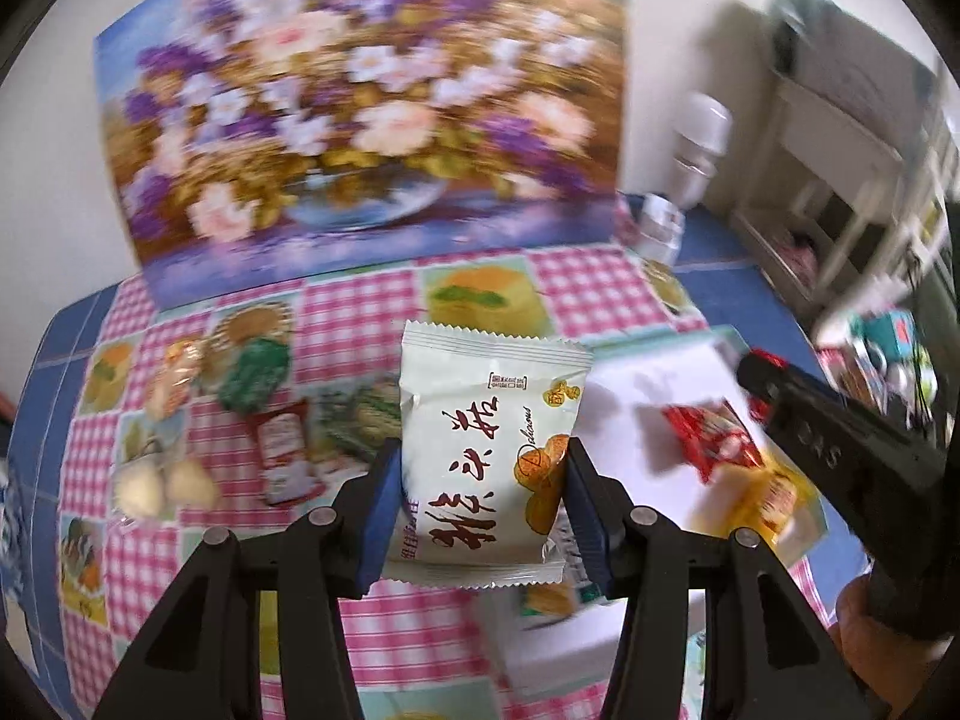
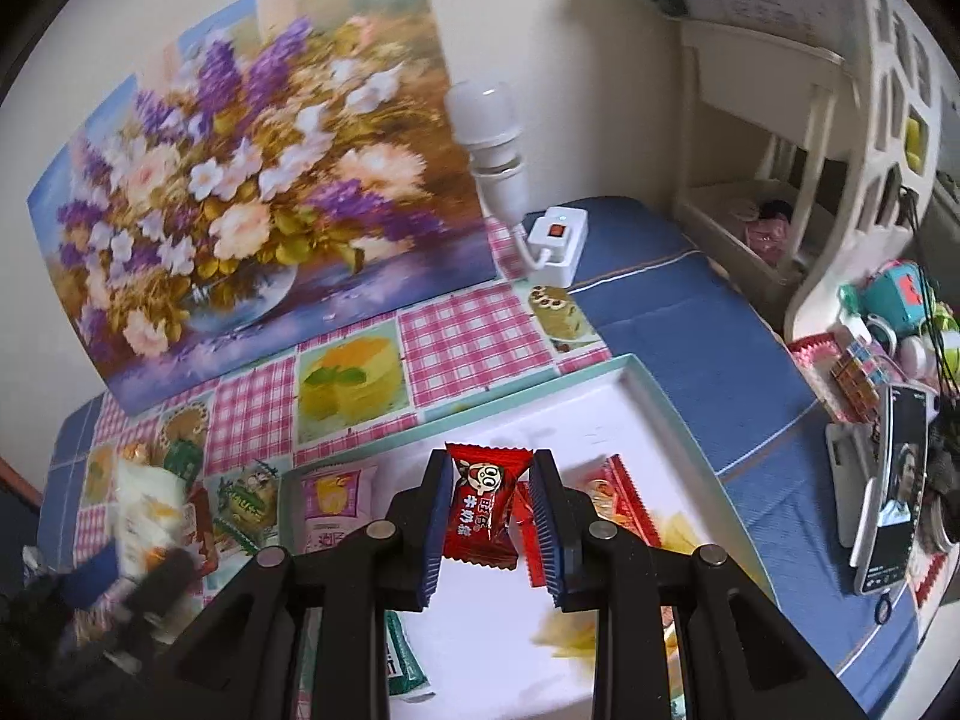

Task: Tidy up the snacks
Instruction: 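Carry the cake pack and red candy into the white tray and open both tools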

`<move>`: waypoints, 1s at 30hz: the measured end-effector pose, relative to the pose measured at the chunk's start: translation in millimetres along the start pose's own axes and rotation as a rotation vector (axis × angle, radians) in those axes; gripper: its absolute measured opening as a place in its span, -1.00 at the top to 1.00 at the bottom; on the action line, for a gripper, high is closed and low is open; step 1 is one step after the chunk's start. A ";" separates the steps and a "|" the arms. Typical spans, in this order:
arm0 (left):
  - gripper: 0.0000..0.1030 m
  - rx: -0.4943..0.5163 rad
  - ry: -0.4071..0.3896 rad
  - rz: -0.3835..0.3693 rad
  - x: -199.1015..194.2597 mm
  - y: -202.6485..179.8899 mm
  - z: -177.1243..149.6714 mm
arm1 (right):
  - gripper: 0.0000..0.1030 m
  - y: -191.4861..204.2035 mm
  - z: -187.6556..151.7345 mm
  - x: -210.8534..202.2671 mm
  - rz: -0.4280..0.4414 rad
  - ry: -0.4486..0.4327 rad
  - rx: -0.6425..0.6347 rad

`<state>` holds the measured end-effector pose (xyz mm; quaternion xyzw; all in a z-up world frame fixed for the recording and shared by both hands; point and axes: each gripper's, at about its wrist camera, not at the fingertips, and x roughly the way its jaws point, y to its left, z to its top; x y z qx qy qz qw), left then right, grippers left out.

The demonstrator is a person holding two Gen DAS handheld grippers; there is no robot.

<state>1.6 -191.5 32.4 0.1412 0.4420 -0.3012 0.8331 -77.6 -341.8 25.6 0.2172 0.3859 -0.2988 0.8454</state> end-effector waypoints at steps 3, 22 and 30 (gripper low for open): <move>-0.04 0.055 0.017 -0.012 6.3 -23.7 -4.4 | 0.45 -7.9 -1.1 -2.7 0.000 -0.001 0.015; -0.04 0.148 0.152 -0.051 62.6 -66.9 -32.7 | 0.43 -35.3 -31.6 45.6 -0.028 0.215 0.078; -0.04 0.156 0.159 -0.062 61.4 -69.5 -32.5 | 0.43 -34.9 -30.7 46.1 -0.026 0.215 0.082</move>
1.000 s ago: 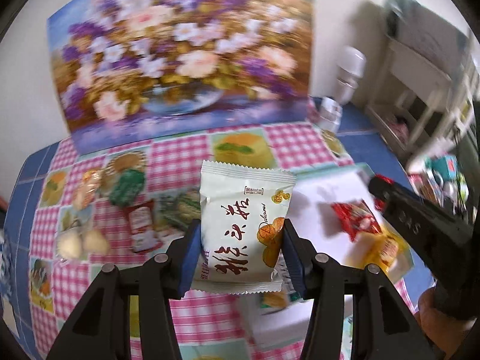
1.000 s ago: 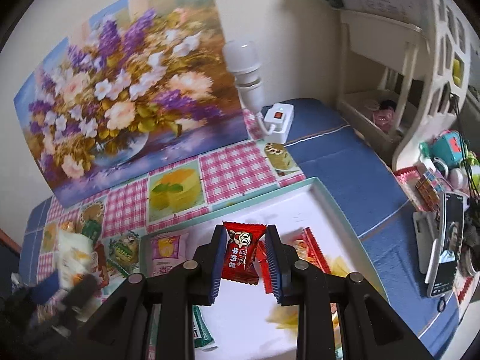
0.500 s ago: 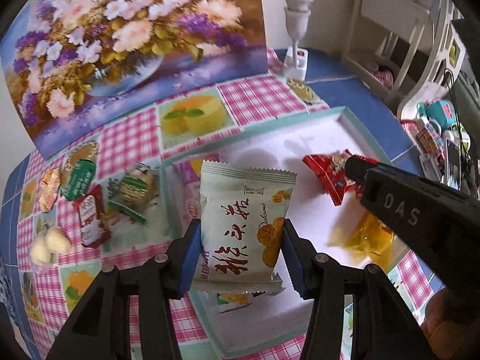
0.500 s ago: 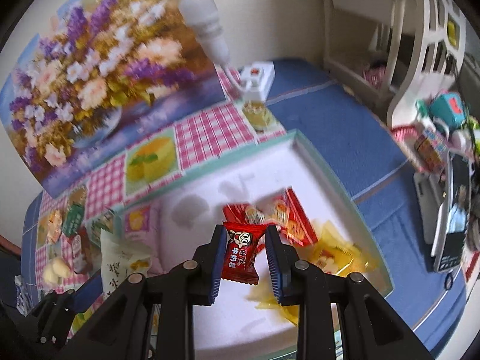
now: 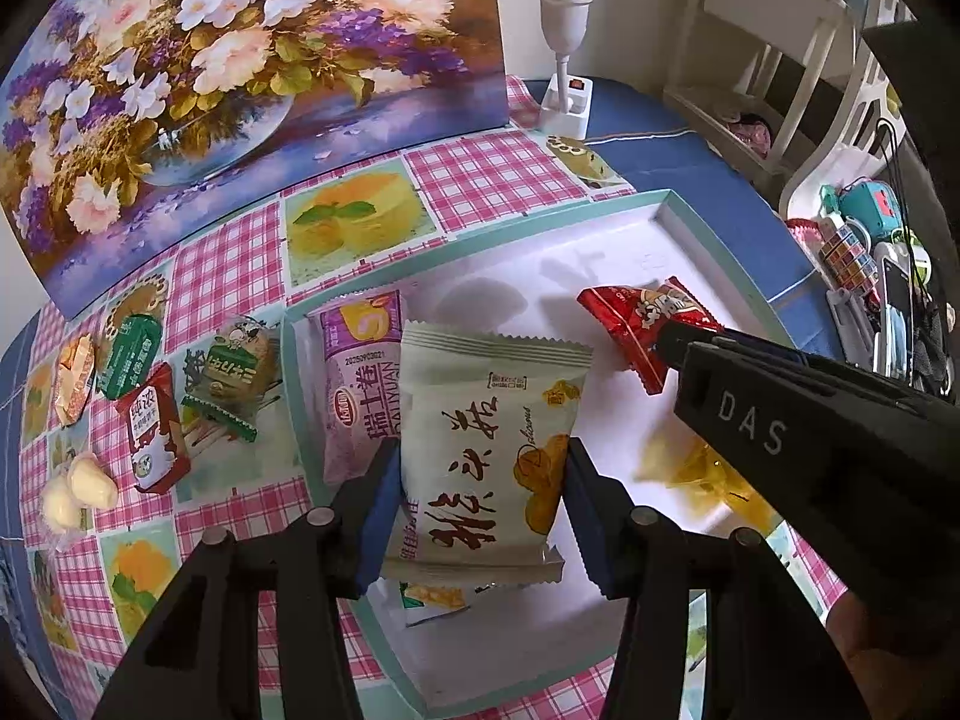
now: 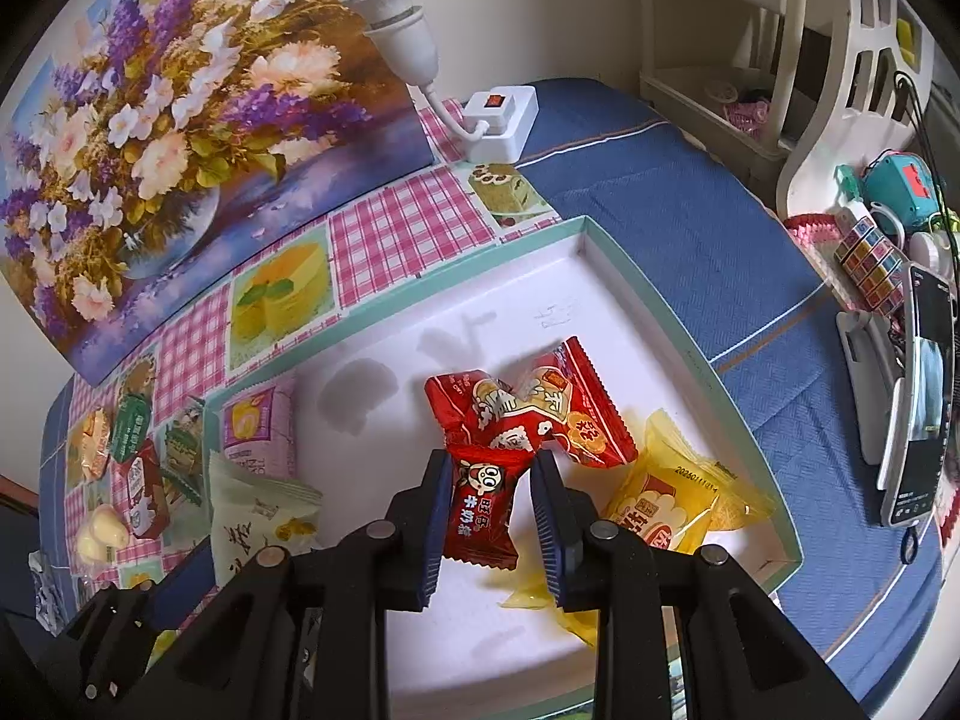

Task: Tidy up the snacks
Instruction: 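Carry the cake pack and red candy into the white tray and open both tools, then withdraw both tools from the tray back over the remaining snacks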

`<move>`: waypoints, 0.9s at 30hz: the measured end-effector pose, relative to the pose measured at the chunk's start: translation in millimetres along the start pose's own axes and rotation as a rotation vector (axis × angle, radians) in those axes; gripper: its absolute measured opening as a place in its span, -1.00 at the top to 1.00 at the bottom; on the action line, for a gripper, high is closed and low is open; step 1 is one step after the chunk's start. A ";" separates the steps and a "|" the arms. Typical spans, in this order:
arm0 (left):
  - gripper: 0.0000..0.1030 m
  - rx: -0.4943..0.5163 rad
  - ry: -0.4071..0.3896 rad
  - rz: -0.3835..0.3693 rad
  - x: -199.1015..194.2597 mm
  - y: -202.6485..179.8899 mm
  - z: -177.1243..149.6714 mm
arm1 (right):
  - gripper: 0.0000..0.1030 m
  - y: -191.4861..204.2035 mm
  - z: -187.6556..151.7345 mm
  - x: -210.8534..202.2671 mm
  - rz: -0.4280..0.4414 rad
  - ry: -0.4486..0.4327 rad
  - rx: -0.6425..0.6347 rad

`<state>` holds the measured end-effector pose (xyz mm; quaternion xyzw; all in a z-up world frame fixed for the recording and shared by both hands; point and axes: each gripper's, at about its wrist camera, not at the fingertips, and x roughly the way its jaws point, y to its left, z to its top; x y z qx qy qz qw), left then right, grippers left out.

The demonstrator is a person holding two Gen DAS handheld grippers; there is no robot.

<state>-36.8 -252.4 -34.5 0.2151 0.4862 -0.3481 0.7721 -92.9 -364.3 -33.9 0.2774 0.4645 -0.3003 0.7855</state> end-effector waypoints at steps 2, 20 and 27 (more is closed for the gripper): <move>-0.07 0.000 0.000 0.002 0.1 0.2 0.3 | 0.43 -0.1 0.3 0.2 0.002 0.001 0.000; -0.44 -0.170 0.009 0.073 -4.3 46.5 1.0 | -0.34 4.5 0.7 1.6 -0.029 -0.001 -0.027; -0.82 -0.334 -0.007 0.111 -8.2 88.6 -4.6 | -0.98 9.3 1.1 3.1 -0.035 -0.008 -0.056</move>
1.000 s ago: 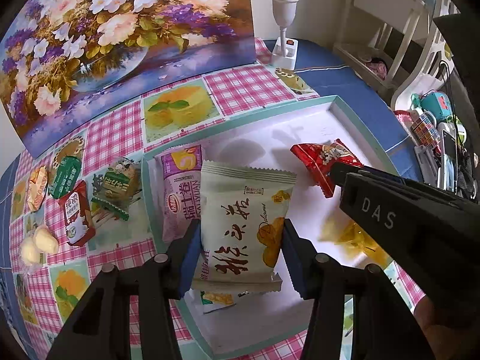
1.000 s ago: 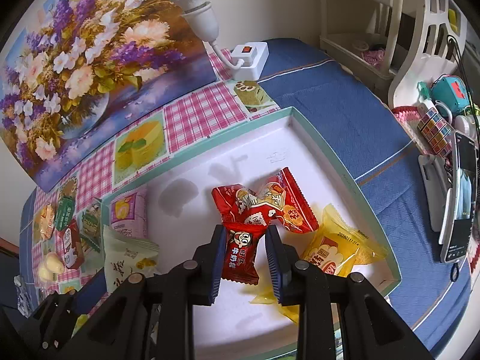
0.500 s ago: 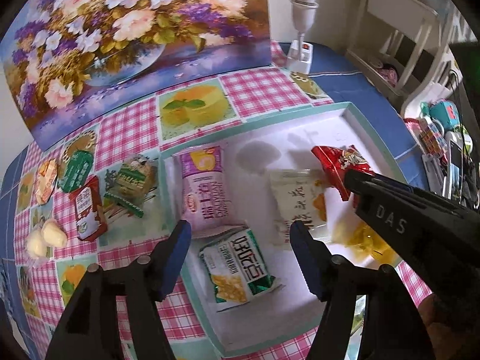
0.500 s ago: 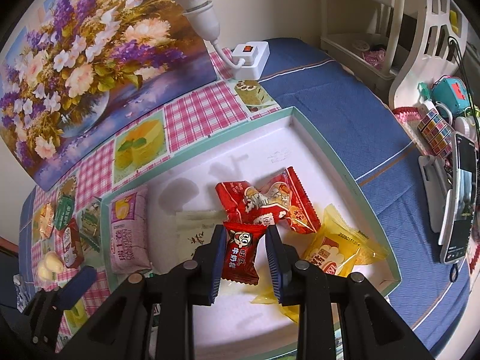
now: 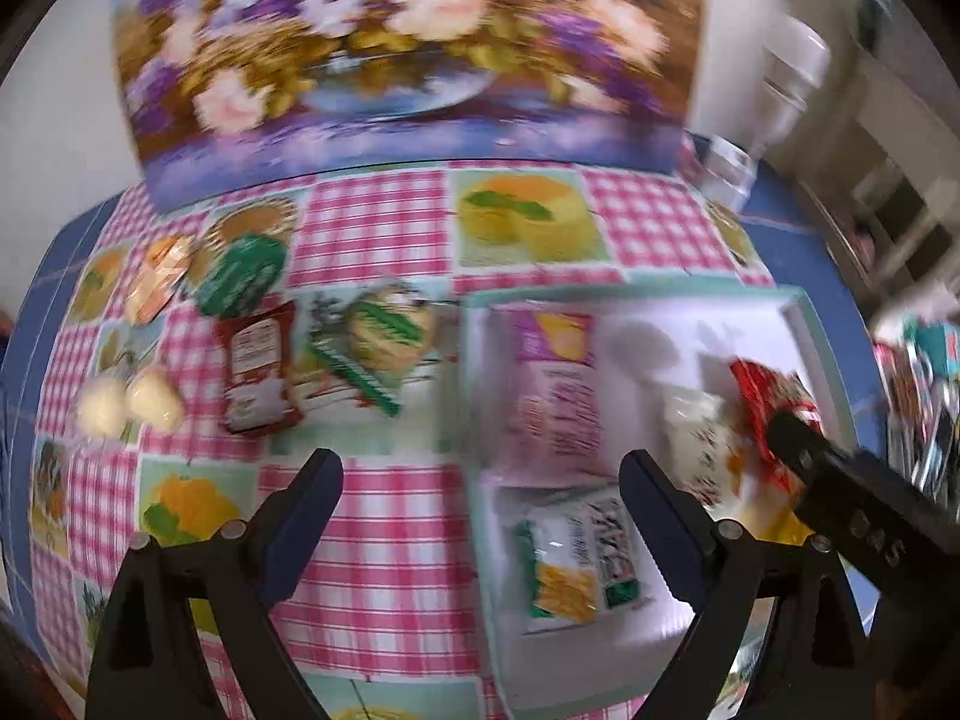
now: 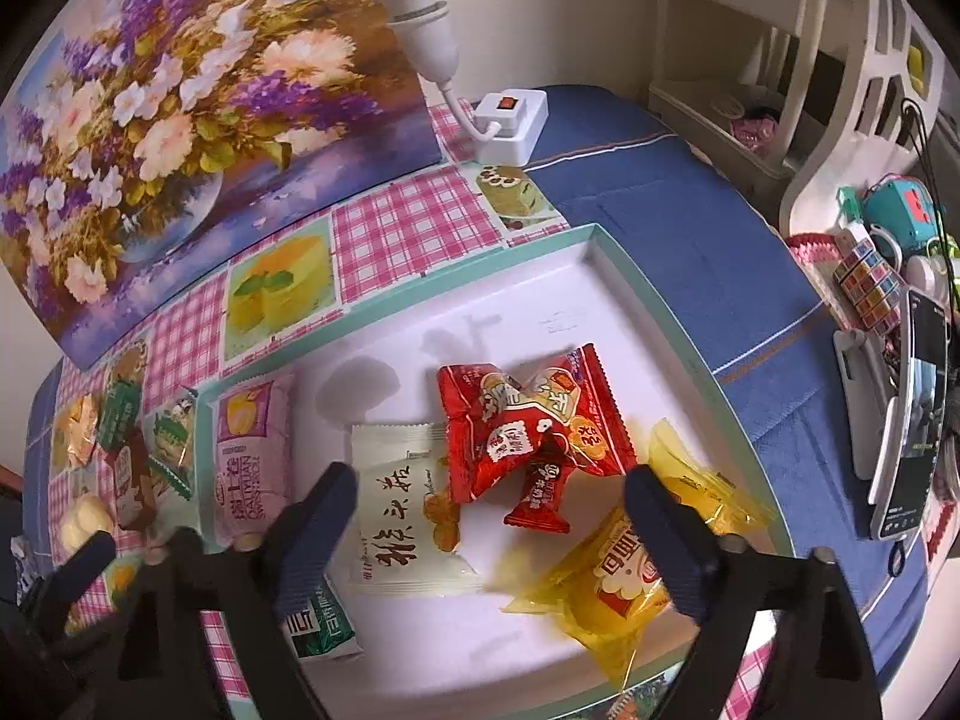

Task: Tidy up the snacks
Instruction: 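Withdraw both tools from the tray back over the remaining snacks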

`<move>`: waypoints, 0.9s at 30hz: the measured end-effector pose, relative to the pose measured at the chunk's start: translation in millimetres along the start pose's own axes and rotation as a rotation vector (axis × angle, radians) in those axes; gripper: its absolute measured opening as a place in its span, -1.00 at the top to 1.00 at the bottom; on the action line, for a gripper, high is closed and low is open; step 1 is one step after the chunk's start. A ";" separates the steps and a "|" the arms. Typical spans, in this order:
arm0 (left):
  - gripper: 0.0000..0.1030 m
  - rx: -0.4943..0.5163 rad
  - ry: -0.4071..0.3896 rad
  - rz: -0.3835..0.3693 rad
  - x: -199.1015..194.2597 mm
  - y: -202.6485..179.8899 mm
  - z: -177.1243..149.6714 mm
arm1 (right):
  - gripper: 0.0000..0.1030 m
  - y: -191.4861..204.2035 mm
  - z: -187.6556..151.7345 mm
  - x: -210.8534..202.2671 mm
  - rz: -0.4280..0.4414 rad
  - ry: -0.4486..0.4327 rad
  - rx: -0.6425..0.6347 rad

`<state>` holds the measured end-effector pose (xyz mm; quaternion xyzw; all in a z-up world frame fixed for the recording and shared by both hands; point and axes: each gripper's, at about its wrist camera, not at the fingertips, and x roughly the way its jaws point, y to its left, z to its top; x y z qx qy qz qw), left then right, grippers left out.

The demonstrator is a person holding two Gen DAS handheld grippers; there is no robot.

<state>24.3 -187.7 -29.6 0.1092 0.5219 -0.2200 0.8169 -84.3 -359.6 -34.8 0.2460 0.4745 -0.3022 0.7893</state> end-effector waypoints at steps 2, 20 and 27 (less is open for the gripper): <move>-0.82 -0.039 -0.002 0.014 1.6 12.3 1.6 | -1.00 2.4 0.0 -0.2 -0.001 -0.007 -0.013; -0.92 -0.379 -0.007 0.189 -5.0 179.3 1.2 | -1.00 38.9 -2.2 -13.6 0.079 -0.077 -0.073; -0.92 -0.433 -0.018 0.251 -18.2 226.1 -5.0 | -1.00 66.5 -9.3 -15.8 0.126 -0.078 -0.124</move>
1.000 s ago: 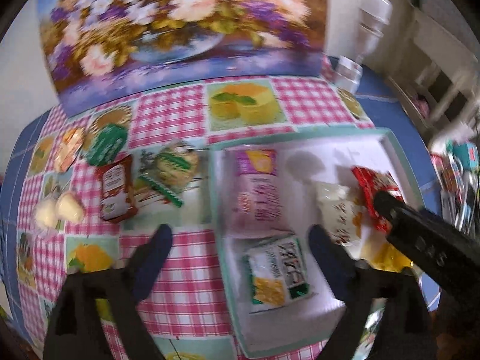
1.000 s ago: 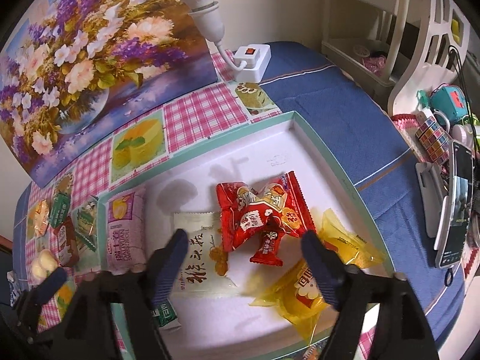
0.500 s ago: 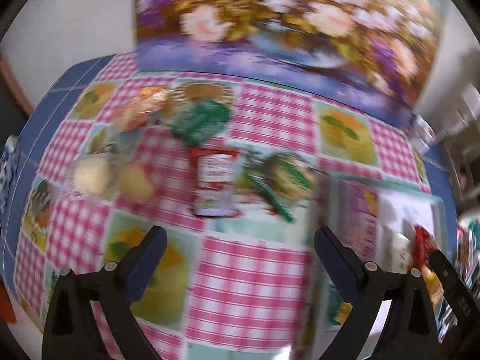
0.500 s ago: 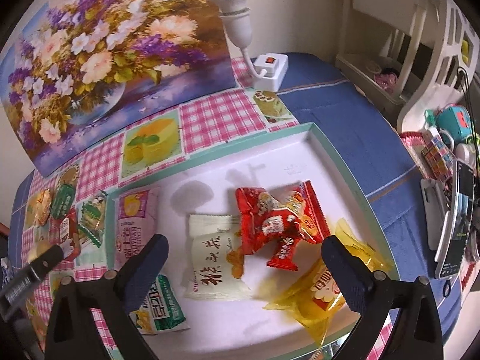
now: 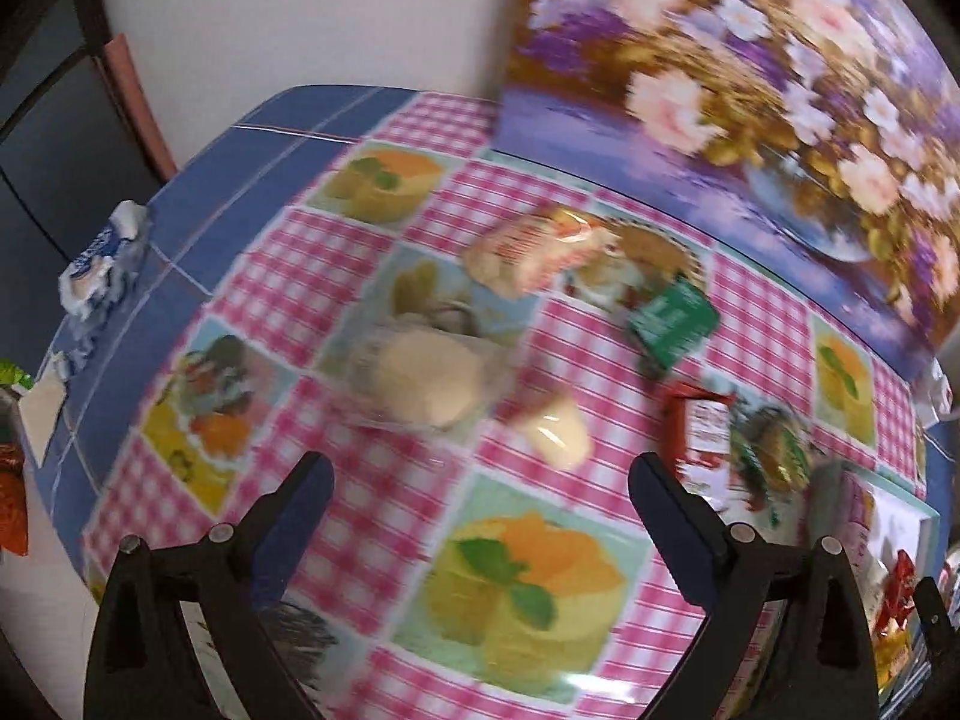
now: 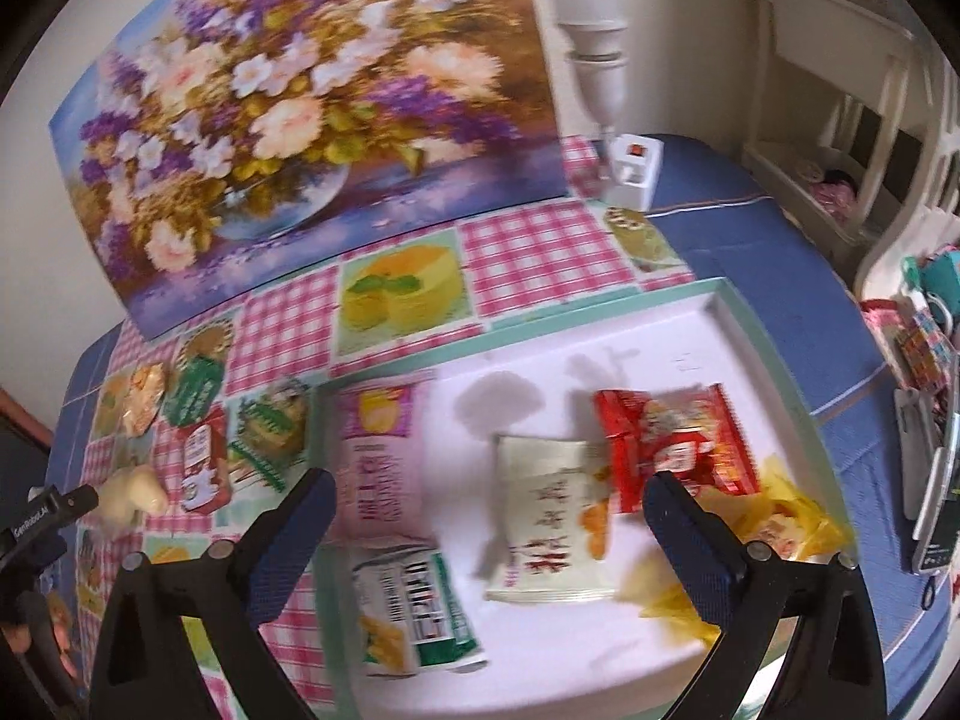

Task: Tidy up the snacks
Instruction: 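Withdraw both tools from the tray back over the remaining snacks, then grasp the wrapped round bread with the left tool while the right tool grasps the red-white milk biscuit pack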

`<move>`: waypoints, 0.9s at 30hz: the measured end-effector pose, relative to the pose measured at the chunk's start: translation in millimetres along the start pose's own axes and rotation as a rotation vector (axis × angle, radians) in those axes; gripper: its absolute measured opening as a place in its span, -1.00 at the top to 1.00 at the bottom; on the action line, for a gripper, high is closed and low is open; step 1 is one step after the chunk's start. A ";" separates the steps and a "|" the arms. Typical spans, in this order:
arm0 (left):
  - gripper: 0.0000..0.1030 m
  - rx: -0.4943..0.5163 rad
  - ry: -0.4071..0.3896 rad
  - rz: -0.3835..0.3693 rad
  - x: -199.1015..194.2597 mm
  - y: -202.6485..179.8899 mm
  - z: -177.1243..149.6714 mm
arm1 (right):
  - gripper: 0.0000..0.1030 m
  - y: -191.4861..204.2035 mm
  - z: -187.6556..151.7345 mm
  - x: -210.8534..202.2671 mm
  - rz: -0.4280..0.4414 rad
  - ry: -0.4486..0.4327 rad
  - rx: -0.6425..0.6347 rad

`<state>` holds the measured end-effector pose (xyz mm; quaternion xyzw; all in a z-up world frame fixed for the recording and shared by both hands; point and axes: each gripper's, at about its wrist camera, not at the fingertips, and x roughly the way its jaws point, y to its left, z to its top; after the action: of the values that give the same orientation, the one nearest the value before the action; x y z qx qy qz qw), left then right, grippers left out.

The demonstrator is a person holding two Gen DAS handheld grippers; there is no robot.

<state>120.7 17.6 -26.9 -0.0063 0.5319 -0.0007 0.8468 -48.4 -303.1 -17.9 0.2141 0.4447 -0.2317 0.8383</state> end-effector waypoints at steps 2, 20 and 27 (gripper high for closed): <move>-0.92 -0.005 -0.005 0.014 -1.3 9.5 2.4 | -1.00 12.3 -3.0 1.0 0.006 0.003 -0.024; -0.92 -0.062 0.011 -0.002 2.5 57.1 10.5 | -1.00 120.5 -37.8 20.8 0.149 0.073 -0.232; -0.92 -0.097 0.041 -0.030 17.8 66.1 16.5 | -1.00 149.2 -33.2 36.5 0.161 0.094 -0.257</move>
<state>142.9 83.7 -36.6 -0.0550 0.5485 0.0123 0.8342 34.6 -172.1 -43.0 0.1504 0.4908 -0.0947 0.8529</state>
